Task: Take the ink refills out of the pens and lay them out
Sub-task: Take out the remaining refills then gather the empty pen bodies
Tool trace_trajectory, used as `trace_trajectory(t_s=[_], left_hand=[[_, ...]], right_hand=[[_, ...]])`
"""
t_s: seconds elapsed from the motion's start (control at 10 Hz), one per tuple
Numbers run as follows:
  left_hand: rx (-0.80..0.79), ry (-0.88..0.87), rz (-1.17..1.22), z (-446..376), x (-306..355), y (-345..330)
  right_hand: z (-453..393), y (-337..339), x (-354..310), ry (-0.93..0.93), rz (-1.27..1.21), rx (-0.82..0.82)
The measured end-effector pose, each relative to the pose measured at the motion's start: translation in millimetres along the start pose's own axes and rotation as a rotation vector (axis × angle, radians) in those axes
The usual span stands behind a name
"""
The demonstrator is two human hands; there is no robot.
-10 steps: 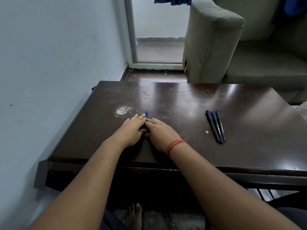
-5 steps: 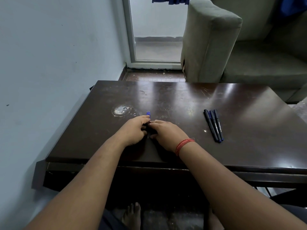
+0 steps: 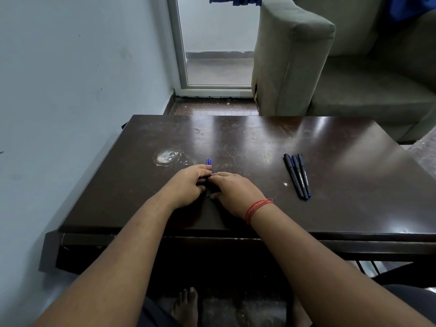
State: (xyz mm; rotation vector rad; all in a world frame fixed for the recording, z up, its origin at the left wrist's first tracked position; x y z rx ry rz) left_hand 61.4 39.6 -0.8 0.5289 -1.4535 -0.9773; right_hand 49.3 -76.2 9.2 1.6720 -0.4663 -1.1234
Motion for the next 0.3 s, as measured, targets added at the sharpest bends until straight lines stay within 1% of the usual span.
trace_trajectory(t_s=[0.1, 0.2, 0.3], left_hand=[[0.013, -0.015, -0.027, 3, 1, 1], [0.030, -0.039, -0.019, 5, 3, 1], [0.121, -0.075, -0.065, 12, 10, 4]], right_hand=[[1, 0, -1, -0.001, -0.008, -0.010], [7, 7, 1, -0.016, -0.056, 0.039], [19, 17, 4, -0.053, -0.082, 0.120]])
Point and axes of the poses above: each hand's wrist, its own z-axis away from the middle knuckle, its own y-axis out of the back of the hand, x = y × z, the point moved 7 cm from there along -z, towards the middle knuckle, and after that the axes turned 8 degrees about -z, right-handed, at the moved point
